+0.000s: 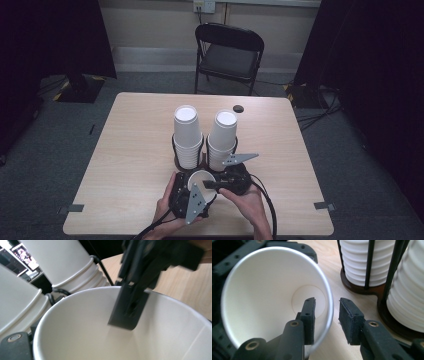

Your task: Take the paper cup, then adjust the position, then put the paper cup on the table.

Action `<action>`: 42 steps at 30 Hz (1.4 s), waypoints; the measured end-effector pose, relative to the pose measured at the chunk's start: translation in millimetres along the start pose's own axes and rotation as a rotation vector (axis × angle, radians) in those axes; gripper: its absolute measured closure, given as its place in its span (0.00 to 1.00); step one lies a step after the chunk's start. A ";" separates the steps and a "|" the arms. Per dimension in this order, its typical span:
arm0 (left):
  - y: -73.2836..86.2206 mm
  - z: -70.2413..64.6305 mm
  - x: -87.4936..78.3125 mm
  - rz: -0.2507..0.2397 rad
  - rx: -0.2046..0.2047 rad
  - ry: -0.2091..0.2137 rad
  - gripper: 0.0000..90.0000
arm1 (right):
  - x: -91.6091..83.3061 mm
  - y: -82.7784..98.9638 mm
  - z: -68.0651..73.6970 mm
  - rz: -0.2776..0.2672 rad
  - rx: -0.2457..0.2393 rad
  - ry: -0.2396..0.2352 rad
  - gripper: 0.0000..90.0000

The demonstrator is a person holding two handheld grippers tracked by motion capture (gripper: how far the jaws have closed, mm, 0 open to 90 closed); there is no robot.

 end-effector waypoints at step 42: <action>21.9 64.4 -7.8 0.006 -0.319 -0.044 0.09 | -52.8 25.7 -19.5 -0.424 -0.096 0.283 0.38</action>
Point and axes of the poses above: each handheld gripper's, and its own axes: x roughly forward along the jaws, y roughly out of its underside, z roughly to its left, the point moved 6 cm from there along x, roughly forward along the jaws, and after that the axes turned 12 degrees about -y, right-handed, at the moved point
